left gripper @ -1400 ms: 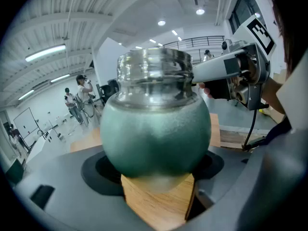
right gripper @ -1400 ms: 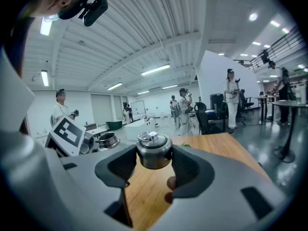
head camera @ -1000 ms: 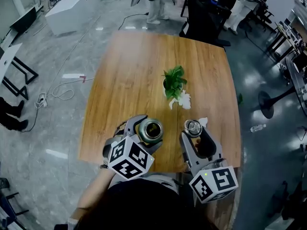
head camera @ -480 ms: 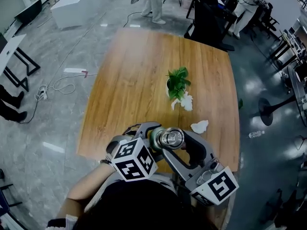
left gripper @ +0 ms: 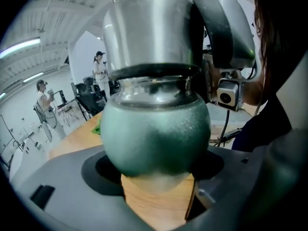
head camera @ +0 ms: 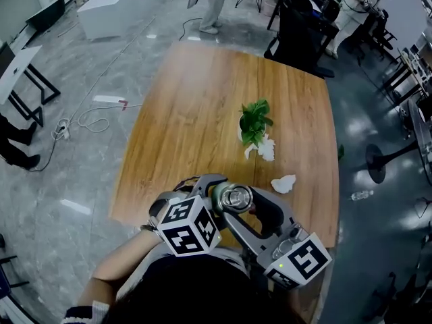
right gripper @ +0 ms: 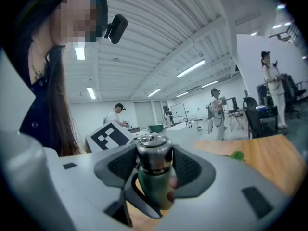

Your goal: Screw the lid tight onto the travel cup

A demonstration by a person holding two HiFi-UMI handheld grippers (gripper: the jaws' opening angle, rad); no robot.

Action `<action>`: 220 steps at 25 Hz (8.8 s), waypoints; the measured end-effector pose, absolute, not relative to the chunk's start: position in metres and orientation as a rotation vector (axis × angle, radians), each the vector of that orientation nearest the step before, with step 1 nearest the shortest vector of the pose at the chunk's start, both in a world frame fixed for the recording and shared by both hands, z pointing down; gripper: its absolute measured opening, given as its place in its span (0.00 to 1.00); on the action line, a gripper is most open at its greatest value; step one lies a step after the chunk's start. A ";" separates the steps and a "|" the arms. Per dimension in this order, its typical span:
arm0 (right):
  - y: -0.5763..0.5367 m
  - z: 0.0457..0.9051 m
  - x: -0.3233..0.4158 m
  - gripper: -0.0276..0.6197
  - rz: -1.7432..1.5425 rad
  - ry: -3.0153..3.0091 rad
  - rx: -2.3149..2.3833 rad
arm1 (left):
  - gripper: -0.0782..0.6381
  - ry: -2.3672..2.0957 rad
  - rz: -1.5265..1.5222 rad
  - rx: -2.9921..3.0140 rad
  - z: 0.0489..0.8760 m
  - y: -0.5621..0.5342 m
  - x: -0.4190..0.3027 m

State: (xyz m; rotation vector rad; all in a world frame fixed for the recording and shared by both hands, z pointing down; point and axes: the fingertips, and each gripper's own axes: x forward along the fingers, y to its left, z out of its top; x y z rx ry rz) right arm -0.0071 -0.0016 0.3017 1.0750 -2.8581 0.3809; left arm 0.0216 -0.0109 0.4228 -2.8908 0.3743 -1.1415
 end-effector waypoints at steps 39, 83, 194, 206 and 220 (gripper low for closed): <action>-0.025 0.317 -0.011 0.45 0.423 -2.840 1.084 | 0.66 0.281 -1.155 -2.957 0.435 -0.022 0.021; -0.030 0.321 -0.007 0.44 0.422 -2.771 1.250 | 0.66 0.322 -1.227 -2.905 0.450 -0.023 0.020; -0.014 0.303 -0.004 0.45 0.203 -2.890 0.954 | 0.66 0.073 -1.224 -2.820 0.437 -0.010 0.031; -0.013 0.316 -0.007 0.45 0.187 -2.836 0.903 | 0.66 -0.058 -1.241 -2.809 0.441 -0.003 0.029; 0.003 0.326 -0.008 0.45 0.157 -2.812 0.729 | 0.66 -0.242 -1.348 -2.693 0.459 0.015 0.021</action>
